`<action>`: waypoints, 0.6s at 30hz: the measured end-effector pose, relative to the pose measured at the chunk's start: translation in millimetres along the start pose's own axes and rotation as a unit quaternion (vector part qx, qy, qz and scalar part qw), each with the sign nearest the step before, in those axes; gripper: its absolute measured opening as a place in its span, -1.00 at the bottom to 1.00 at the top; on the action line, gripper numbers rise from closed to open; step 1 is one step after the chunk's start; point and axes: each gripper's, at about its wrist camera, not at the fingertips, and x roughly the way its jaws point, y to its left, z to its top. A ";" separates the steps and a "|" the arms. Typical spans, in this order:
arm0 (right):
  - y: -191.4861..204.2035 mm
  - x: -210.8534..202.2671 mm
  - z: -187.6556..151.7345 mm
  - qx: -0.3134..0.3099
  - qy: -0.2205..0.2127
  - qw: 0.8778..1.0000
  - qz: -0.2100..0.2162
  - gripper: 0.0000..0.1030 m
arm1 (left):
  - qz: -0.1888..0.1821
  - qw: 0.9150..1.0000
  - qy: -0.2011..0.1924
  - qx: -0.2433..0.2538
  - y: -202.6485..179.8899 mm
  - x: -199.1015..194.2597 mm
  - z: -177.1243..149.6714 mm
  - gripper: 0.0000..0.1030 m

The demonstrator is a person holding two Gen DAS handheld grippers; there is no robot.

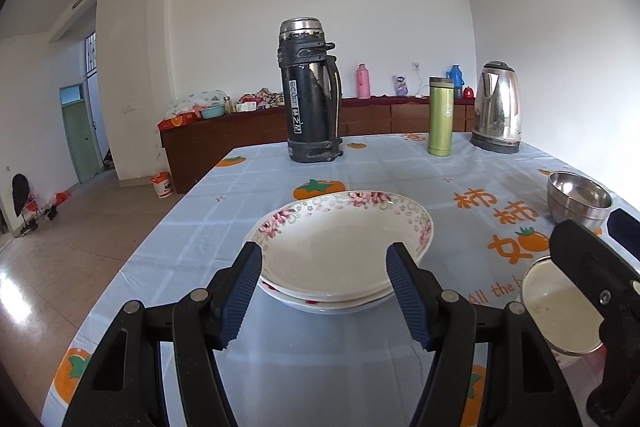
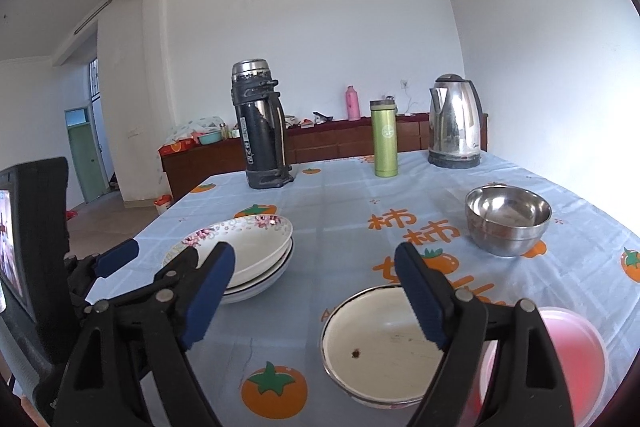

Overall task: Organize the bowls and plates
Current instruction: 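Pull both open grippers back from the plate stack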

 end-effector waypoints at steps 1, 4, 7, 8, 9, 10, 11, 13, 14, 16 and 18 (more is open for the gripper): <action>-0.1 -0.2 0.4 0.000 0.000 1.000 0.000 0.64 | 0.000 1.000 0.001 0.000 -0.8 -0.3 -0.5 0.30; -0.7 -0.2 0.2 -0.001 0.000 1.000 -0.001 0.65 | -0.001 1.000 0.002 0.000 -2.7 -2.1 -1.2 0.30; -1.1 -0.5 0.1 0.000 0.001 1.000 0.000 0.65 | 0.000 1.000 0.000 -0.002 -2.9 -3.5 -1.0 0.30; -1.1 -1.0 0.4 0.000 0.001 1.000 0.000 0.65 | 0.000 1.000 0.000 -0.004 -2.9 -3.6 -0.8 0.30; -1.1 -1.0 0.5 -0.001 0.000 1.000 0.000 0.65 | -0.001 1.000 0.000 -0.006 -2.8 -3.7 -0.6 0.30; -1.1 -1.5 0.7 -0.002 -0.002 1.000 -0.001 0.65 | -0.001 1.000 0.001 -0.007 -2.7 -3.5 -0.6 0.30; -1.3 -2.6 1.1 -0.003 -0.006 1.000 -0.002 0.65 | -0.001 1.000 0.002 -0.008 -2.8 -3.2 -0.5 0.30; -1.8 -4.0 1.7 -0.003 -0.010 1.000 -0.003 0.65 | -0.001 1.000 0.003 -0.007 -3.3 -2.1 -0.3 0.30; -2.3 -4.4 2.0 -0.003 -0.012 1.000 -0.003 0.65 | -0.002 1.000 0.003 -0.007 -3.5 -2.3 -0.5 0.30; -3.0 -3.8 2.5 -0.003 -0.011 1.000 -0.004 0.65 | -0.001 1.000 0.002 -0.008 -3.7 -2.6 -0.8 0.30; -3.8 -3.1 2.4 -0.003 -0.009 1.000 -0.004 0.65 | -0.002 1.000 0.003 -0.008 -3.7 -2.6 -0.8 0.30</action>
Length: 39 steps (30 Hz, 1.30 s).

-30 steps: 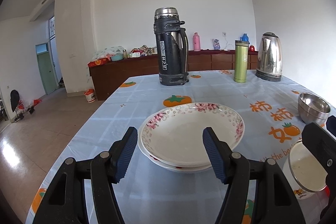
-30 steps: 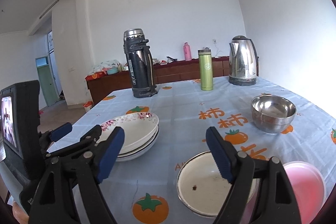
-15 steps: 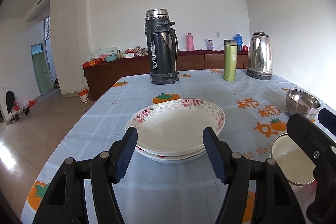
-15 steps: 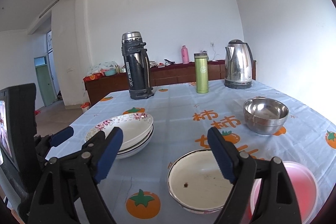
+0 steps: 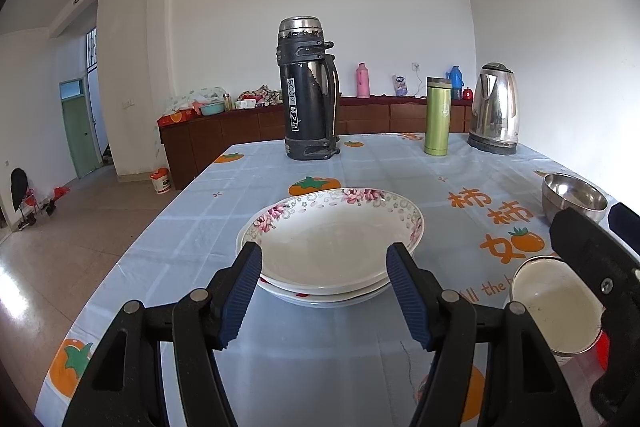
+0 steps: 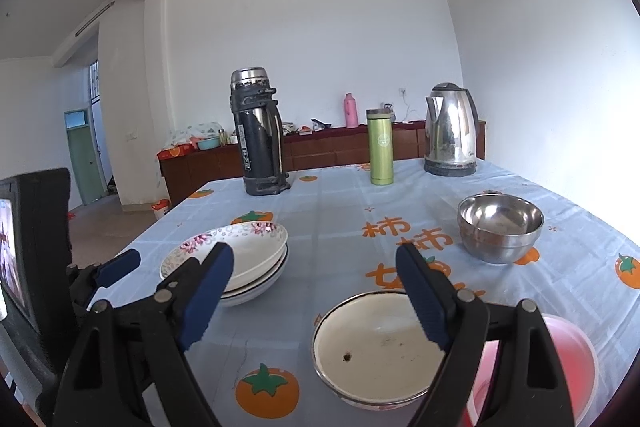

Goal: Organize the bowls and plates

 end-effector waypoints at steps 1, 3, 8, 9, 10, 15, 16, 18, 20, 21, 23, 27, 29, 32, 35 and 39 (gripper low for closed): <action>-0.7 -0.1 0.0 0.000 0.001 1.000 0.001 0.65 | -0.001 1.000 0.000 0.000 -0.4 -0.3 -0.1 0.30; -1.4 -0.4 0.5 0.000 0.000 1.000 0.002 0.65 | -0.002 1.000 -0.001 0.000 -1.5 -1.2 -0.4 0.30; -3.1 -3.2 0.3 -0.001 -0.003 1.000 0.001 0.65 | -0.003 1.000 -0.001 0.003 -5.1 -3.6 -1.7 0.30; -3.5 -3.8 0.2 0.000 -0.004 1.000 0.000 0.65 | -0.003 1.000 -0.001 0.003 -5.6 -4.1 -1.9 0.30; -4.1 -4.2 0.1 0.000 -0.004 1.000 -0.001 0.65 | -0.003 1.000 -0.001 0.003 -6.1 -4.8 -2.1 0.30; -6.2 -7.0 0.0 0.001 -0.006 1.000 -0.005 0.65 | -0.004 1.000 -0.003 0.000 -8.0 -7.2 -2.3 0.30; -6.1 -8.0 -0.2 0.000 -0.007 1.000 -0.006 0.65 | -0.005 1.000 -0.003 0.001 -8.8 -8.1 -2.2 0.30; -6.5 -10.4 -0.3 -0.002 -0.008 1.000 -0.007 0.65 | -0.006 1.000 -0.005 0.001 -9.7 -10.0 -1.9 0.30; -6.9 -13.5 -0.2 -0.003 -0.010 1.000 -0.007 0.65 | -0.006 1.000 -0.007 0.000 -11.2 -11.8 -1.9 0.30; -7.8 -15.5 0.2 -0.003 -0.012 1.000 -0.008 0.65 | -0.006 1.000 -0.008 0.000 -12.2 -12.7 -2.0 0.30; -9.8 -19.1 1.4 -0.001 -0.015 1.000 -0.010 0.65 | -0.007 1.000 -0.009 0.002 -14.5 -14.7 -2.1 0.30; -16.1 -28.6 3.0 0.004 -0.017 1.000 -0.012 0.65 | -0.008 1.000 -0.013 0.011 -20.5 -18.6 -2.8 0.30; -20.0 -34.0 3.7 0.001 -0.016 1.000 -0.016 0.65 | -0.009 1.000 -0.014 0.015 -24.1 -19.8 -3.5 0.30; -26.6 -42.1 4.8 0.004 -0.018 1.000 -0.019 0.66 | -0.015 1.000 -0.011 0.016 -29.1 -21.5 -4.2 0.30; -33.8 -49.3 5.3 0.003 -0.022 0.999 -0.026 0.66 | -0.020 1.000 -0.010 0.018 -34.2 -22.9 -4.2 0.30; -43.3 -56.0 3.7 -0.001 -0.025 0.999 -0.040 0.66 | -0.025 0.999 -0.010 0.018 -40.5 -24.7 -4.4 0.30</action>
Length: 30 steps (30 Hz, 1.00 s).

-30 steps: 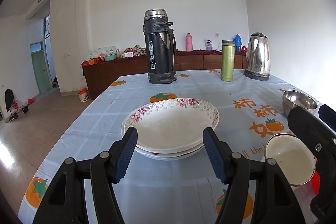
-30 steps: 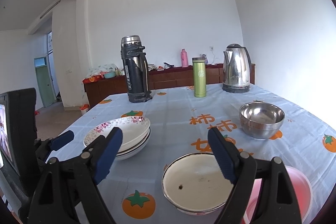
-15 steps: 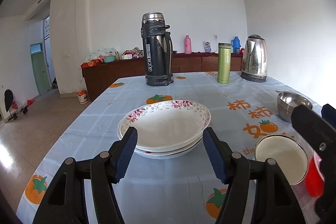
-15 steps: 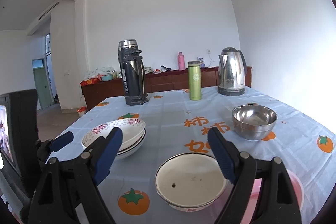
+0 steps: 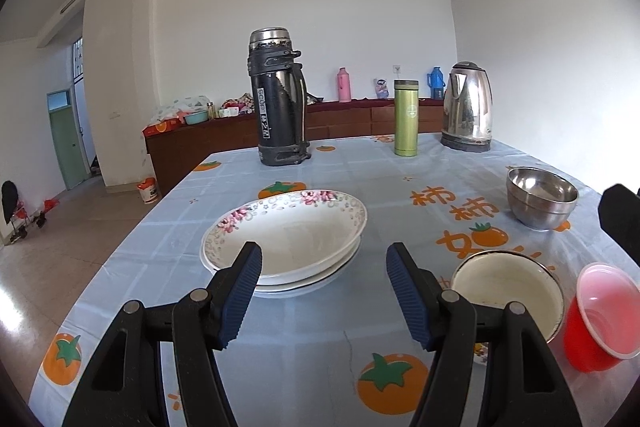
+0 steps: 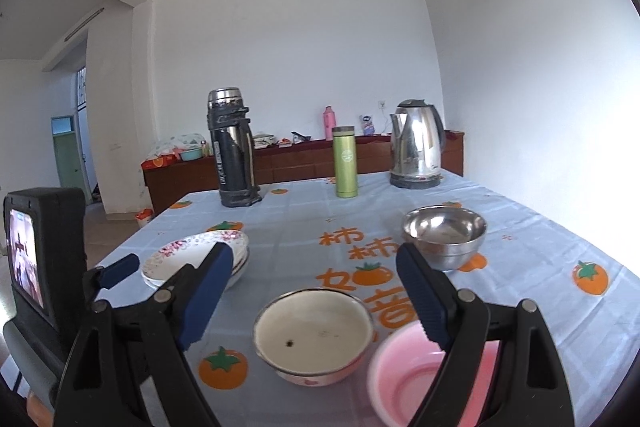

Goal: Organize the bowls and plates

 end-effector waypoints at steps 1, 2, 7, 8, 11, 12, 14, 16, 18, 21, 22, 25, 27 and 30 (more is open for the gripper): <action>-3.0 -1.0 -0.3 0.000 0.000 1.000 -0.002 0.66 | -0.001 1.000 0.000 0.001 -1.9 -0.3 -0.2 0.30; -6.1 -2.1 -0.4 0.001 0.001 1.000 -0.004 0.66 | -0.002 1.000 0.001 0.002 -3.7 -0.6 -0.5 0.30; -25.3 -10.6 -0.1 0.003 0.003 1.000 -0.020 0.66 | -0.008 1.000 0.004 0.009 -10.4 -1.0 -1.1 0.30; -30.6 -12.7 0.6 0.005 0.003 1.000 -0.025 0.66 | -0.010 1.000 0.004 0.010 -12.0 -1.4 -1.1 0.30; -49.7 -21.8 1.9 0.014 0.002 0.999 -0.039 0.66 | -0.016 1.000 0.005 0.011 -15.9 -2.5 -1.7 0.30; -54.2 -24.0 1.8 0.015 0.001 0.999 -0.043 0.66 | -0.018 1.000 0.005 0.012 -16.9 -3.3 -2.0 0.30; -64.0 -30.0 1.0 0.014 -0.002 0.998 -0.055 0.66 | -0.022 1.000 0.006 0.015 -19.8 -4.0 -2.0 0.30; -74.5 -34.3 0.5 0.010 -0.002 0.998 -0.069 0.66 | -0.024 1.000 0.006 0.017 -22.7 -4.8 -2.3 0.30; -86.1 -35.7 0.1 0.010 0.001 0.996 -0.084 0.66 | -0.028 0.999 0.007 0.019 -26.5 -5.4 -2.3 0.30; -104.8 -39.4 -1.2 0.020 0.003 0.994 -0.103 0.66 | -0.033 0.999 0.008 0.022 -32.5 -6.3 -2.2 0.30; -110.7 -39.9 -1.3 0.024 0.004 0.994 -0.108 0.66 | -0.035 0.999 0.008 0.025 -35.4 -6.3 -1.9 0.30; -126.0 -40.6 -1.2 0.033 0.008 0.992 -0.120 0.66 | -0.040 0.999 0.008 0.028 -44.4 -5.4 -0.3 0.30; -133.5 -40.5 -0.1 0.036 0.009 0.991 -0.126 0.66 | -0.045 0.998 0.009 0.030 -50.3 -5.0 1.4 0.30; -140.6 -40.3 2.1 0.037 0.009 0.991 -0.130 0.66 | -0.050 0.998 0.008 0.033 -59.2 -4.0 4.0 0.30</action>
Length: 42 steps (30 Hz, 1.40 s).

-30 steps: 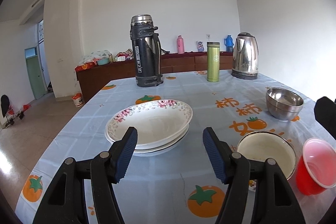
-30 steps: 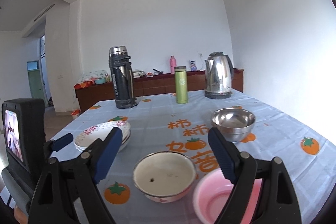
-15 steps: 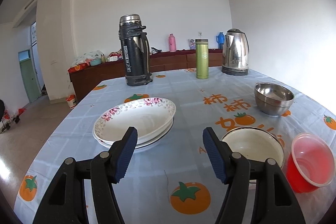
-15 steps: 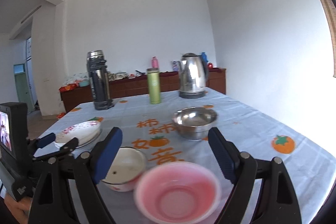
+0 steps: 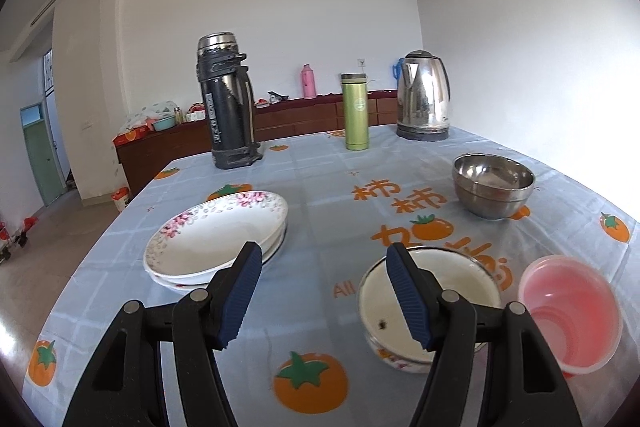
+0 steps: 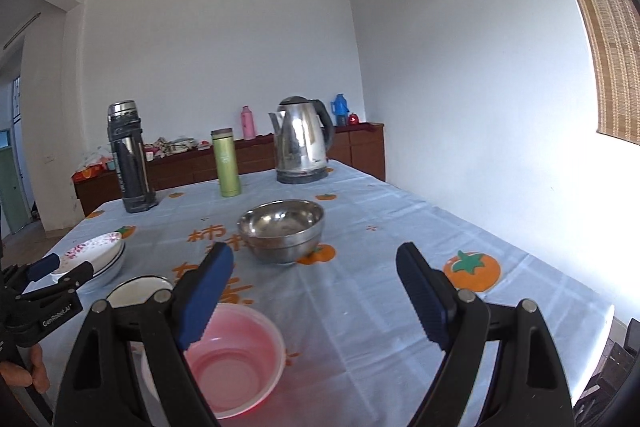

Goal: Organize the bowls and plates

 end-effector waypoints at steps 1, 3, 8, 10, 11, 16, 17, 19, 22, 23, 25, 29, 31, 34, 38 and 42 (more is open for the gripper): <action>-1.4 0.8 0.2 0.000 0.000 1.000 0.000 0.66 | -0.002 1.000 0.001 0.000 -2.3 0.7 1.4 0.30; -3.0 2.1 0.7 0.000 0.000 1.000 0.000 0.66 | -0.006 1.000 0.002 0.001 -7.4 1.8 3.5 0.30; -5.7 4.8 1.7 -0.004 -0.002 1.000 -0.001 0.66 | -0.013 1.000 -0.001 0.006 -20.6 3.1 8.9 0.30; -8.3 6.9 1.9 -0.004 -0.003 1.000 -0.003 0.66 | -0.017 1.000 -0.001 0.007 -25.2 4.4 10.8 0.30; -8.7 7.7 1.9 -0.003 -0.002 1.000 -0.003 0.66 | -0.019 1.000 -0.001 0.009 -27.7 5.0 11.9 0.30; -13.9 12.9 3.3 0.001 0.000 1.000 -0.006 0.66 | -0.022 1.000 -0.003 0.012 -34.8 6.9 15.5 0.30; -14.6 13.9 3.7 0.001 0.000 1.000 -0.006 0.66 | -0.022 1.000 -0.003 0.012 -35.8 7.0 16.0 0.30; -14.8 16.1 4.8 0.000 0.001 1.000 -0.006 0.66 | -0.023 1.000 -0.002 0.012 -38.2 9.2 18.2 0.30; -15.4 19.1 7.6 0.000 -0.001 1.000 -0.007 0.66 | -0.025 1.000 -0.002 0.011 -41.9 11.8 22.0 0.30; -15.6 19.9 8.3 -0.001 -0.002 1.000 -0.008 0.66 | -0.026 1.000 -0.003 0.011 -43.1 12.4 23.0 0.30; -15.9 22.0 9.2 0.000 -0.003 1.000 -0.007 0.66 | -0.027 1.000 -0.003 0.012 -45.4 13.9 24.4 0.30; -16.2 26.7 10.2 -0.002 -0.001 1.000 -0.007 0.66 | -0.028 1.000 -0.001 0.014 -48.2 16.9 26.1 0.30; -16.0 28.1 10.5 -0.002 -0.001 1.000 -0.007 0.66 | -0.027 1.000 0.000 0.014 -49.7 18.6 27.1 0.30; -15.6 30.0 10.9 -0.004 -0.005 1.000 -0.010 0.66 | -0.029 0.999 0.001 0.014 -51.4 20.9 28.8 0.30; -13.4 35.1 12.7 0.000 -0.004 1.000 -0.010 0.66 | -0.029 0.999 0.003 0.011 -50.4 22.1 28.7 0.30; -8.6 37.8 13.3 -0.005 -0.003 1.000 -0.006 0.66 | -0.029 1.000 0.005 0.009 -50.0 23.7 29.1 0.30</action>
